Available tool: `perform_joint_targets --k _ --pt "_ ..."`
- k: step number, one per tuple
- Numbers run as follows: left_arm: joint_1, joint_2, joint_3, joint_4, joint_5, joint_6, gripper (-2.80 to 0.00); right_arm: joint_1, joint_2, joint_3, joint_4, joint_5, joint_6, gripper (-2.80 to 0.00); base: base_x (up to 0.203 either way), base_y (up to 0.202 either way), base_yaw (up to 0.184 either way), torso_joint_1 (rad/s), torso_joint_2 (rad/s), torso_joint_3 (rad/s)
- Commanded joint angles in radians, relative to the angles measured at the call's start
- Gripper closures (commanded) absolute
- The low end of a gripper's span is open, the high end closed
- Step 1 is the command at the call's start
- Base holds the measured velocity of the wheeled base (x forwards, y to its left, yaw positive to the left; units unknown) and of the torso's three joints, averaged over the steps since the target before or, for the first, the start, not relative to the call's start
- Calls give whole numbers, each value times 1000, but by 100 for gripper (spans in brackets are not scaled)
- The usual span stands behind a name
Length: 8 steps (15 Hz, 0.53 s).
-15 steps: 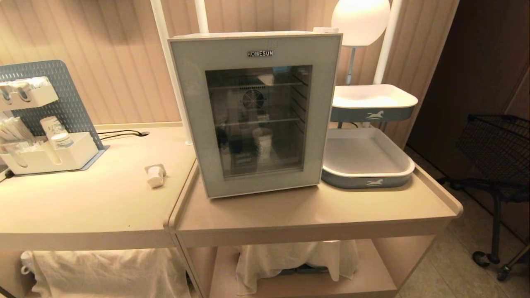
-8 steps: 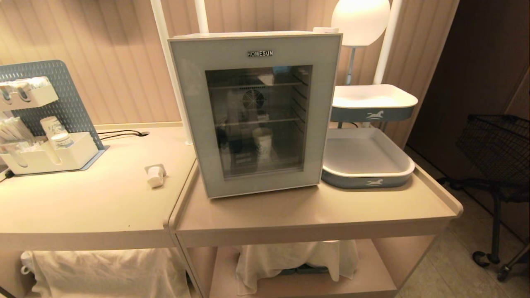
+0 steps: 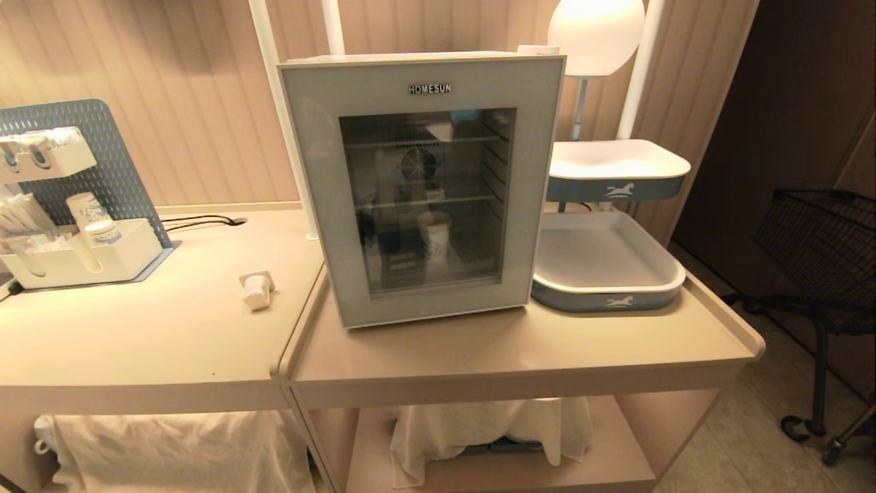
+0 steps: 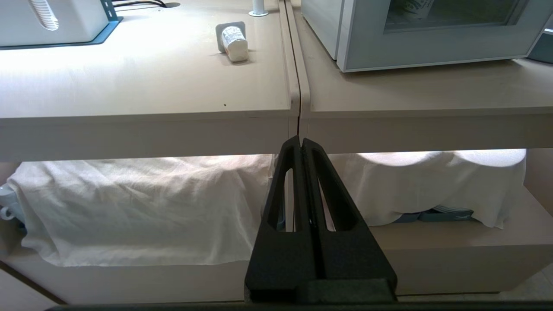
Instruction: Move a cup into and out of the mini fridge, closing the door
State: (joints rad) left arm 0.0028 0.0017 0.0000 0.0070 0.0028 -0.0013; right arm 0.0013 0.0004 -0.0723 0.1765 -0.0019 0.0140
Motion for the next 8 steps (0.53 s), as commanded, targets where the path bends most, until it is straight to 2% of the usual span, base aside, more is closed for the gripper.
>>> perform_joint_targets --k 1,3,8 --pt "0 0 0 0 0 -1 0 0 -1 30 -94 -2 2 0 0 0 0 0 0 0" --pt "0 0 0 -1 0 0 0 0 0 81 -211 -3 0 0 0 0 0 0 0 0" --pt "0 0 0 -1 0 0 0 0 0 80 -201 -3 3 0 0 0 0 0 0 0"
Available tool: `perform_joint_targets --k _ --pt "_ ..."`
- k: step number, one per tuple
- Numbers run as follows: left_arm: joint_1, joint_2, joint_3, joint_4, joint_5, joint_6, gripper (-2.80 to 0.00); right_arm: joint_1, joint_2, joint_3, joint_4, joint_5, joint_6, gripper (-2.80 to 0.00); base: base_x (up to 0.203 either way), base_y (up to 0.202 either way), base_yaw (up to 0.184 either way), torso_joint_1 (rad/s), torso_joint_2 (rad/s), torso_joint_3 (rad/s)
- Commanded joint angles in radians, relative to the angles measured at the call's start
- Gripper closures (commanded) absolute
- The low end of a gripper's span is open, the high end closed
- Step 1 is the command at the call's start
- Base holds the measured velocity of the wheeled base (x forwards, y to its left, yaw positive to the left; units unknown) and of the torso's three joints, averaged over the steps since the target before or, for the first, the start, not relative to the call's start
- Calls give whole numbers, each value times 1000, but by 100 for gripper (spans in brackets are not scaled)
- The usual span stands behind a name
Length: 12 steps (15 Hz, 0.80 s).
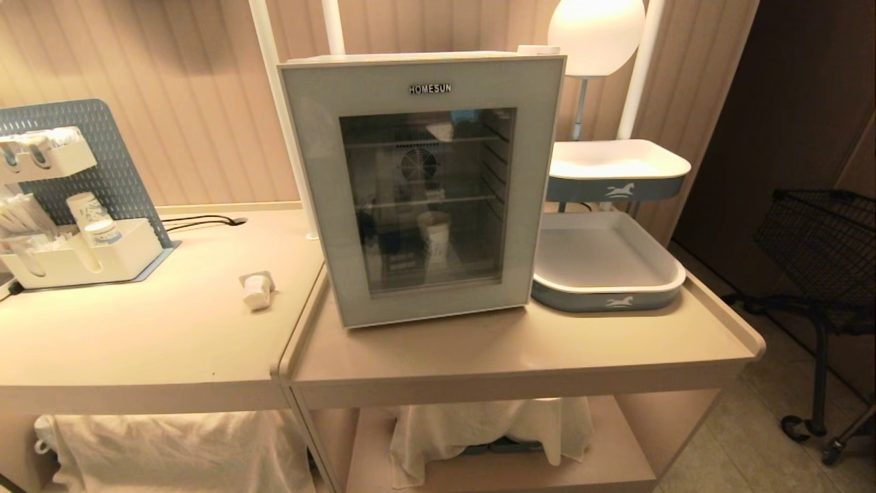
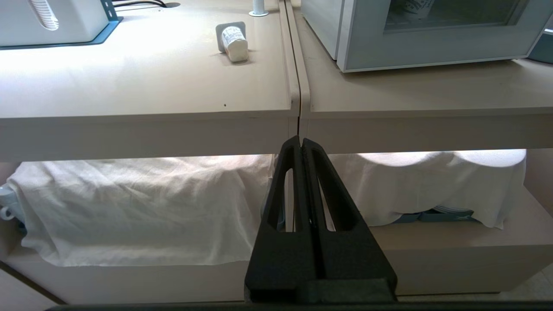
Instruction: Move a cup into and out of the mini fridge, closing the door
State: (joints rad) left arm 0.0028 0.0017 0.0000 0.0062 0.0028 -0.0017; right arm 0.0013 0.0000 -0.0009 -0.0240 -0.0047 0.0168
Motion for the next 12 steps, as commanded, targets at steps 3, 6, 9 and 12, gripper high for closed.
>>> perform_joint_targets --k 3,6,9,12 --pt "0 0 0 0 0 0 0 0 0 4 1 0 2 0 0 0 0 0 0 0" --pt "0 0 0 1 0 0 0 0 2 -4 29 0 3 0 0 0 0 0 0 0" --pt "0 0 0 0 0 0 0 0 0 7 -3 -1 11 0 0 0 0 0 0 0" --pt "1 0 0 0 0 0 0 0 0 7 -1 -1 11 0 0 0 0 0 0 0"
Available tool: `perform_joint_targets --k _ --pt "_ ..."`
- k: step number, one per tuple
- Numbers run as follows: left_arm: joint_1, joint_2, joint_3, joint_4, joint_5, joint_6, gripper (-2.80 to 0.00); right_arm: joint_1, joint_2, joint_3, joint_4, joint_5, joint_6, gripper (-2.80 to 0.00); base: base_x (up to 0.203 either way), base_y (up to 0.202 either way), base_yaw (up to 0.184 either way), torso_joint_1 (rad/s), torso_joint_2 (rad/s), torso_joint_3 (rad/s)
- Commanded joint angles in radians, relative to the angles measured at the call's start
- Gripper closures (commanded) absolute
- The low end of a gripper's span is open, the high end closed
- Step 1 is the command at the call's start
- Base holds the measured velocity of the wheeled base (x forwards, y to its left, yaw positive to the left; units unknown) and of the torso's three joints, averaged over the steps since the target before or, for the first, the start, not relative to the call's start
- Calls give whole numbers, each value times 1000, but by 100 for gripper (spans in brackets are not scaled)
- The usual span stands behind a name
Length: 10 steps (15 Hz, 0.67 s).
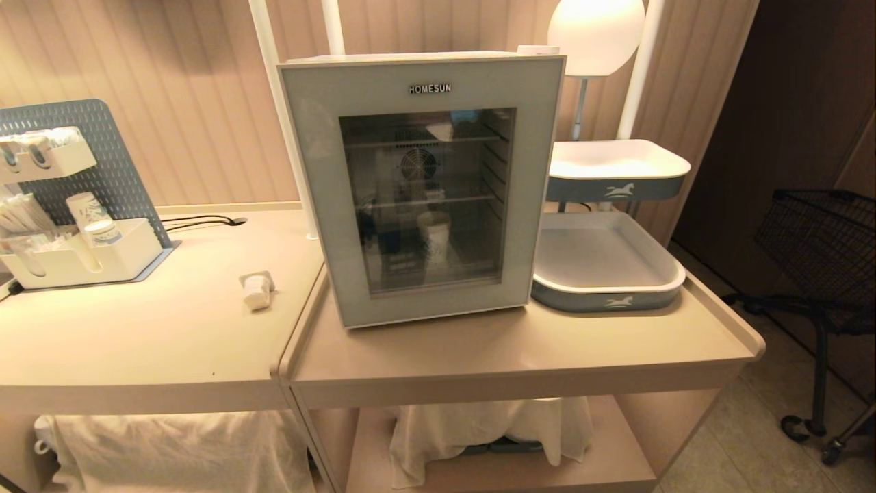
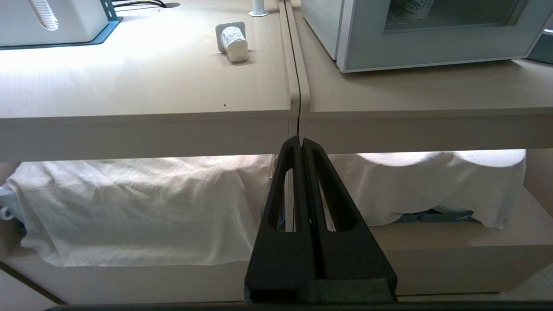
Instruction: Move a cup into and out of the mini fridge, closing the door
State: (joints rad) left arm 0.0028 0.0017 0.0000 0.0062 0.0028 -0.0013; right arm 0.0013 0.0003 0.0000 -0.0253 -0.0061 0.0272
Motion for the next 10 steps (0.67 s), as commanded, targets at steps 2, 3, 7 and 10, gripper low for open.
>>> perform_joint_targets --k 2,3,7,10 --pt "0 0 0 0 0 0 0 0 0 6 1 0 0 0 0 0 0 0 0 0" --pt "1 0 0 0 0 0 0 0 0 3 1 0 -1 0 0 0 0 0 0 0" --pt "0 0 0 0 0 0 0 0 1 -23 81 0 -6 0 0 0 0 0 0 0" --pt "0 0 0 1 0 0 0 0 1 -25 82 1 -6 0 0 0 0 0 0 0"
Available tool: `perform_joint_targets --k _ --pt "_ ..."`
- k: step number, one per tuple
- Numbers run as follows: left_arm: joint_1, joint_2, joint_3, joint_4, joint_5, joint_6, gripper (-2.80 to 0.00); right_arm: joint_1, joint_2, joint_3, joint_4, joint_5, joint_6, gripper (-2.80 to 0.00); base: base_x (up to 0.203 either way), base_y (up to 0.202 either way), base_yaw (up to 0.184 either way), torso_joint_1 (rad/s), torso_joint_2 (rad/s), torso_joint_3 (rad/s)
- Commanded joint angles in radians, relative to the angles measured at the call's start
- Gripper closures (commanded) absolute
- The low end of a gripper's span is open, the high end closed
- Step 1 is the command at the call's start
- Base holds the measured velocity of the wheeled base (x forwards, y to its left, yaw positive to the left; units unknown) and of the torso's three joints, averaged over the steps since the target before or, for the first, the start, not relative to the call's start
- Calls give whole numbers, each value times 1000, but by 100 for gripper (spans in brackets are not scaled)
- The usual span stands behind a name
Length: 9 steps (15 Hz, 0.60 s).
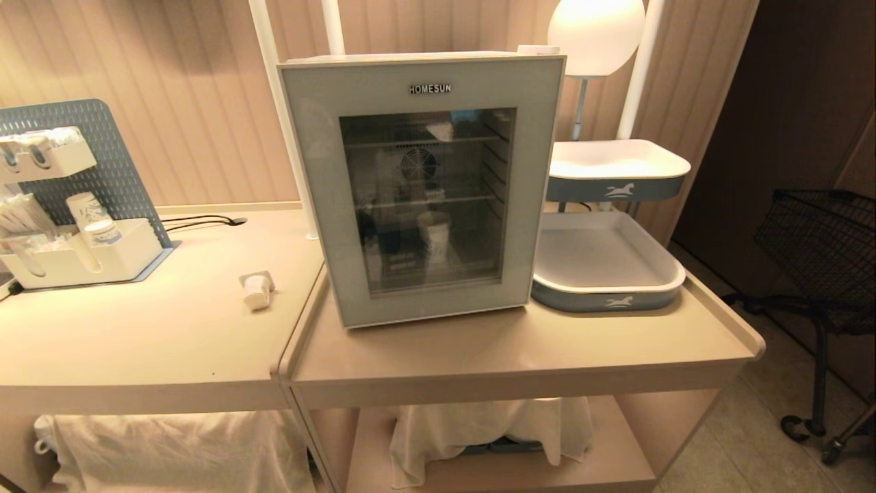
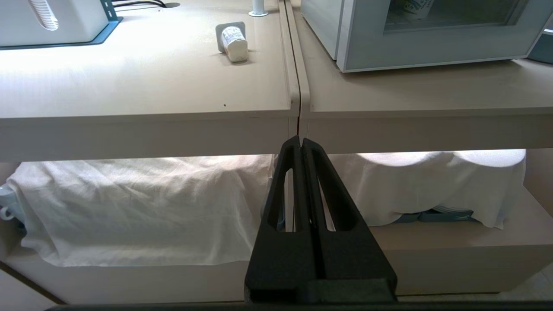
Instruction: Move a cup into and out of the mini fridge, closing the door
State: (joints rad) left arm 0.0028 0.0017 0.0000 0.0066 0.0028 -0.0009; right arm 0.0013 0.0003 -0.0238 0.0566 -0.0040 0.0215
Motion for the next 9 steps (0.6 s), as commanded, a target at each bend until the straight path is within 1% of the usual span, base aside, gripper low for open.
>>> perform_joint_targets --k 1,9 --pt "0 0 0 0 0 -1 0 0 1 -1 0 -1 0 0 0 0 0 0 0 0" --pt "0 0 0 0 0 -1 0 0 1 -1 0 -1 1 0 0 0 0 0 0 0"
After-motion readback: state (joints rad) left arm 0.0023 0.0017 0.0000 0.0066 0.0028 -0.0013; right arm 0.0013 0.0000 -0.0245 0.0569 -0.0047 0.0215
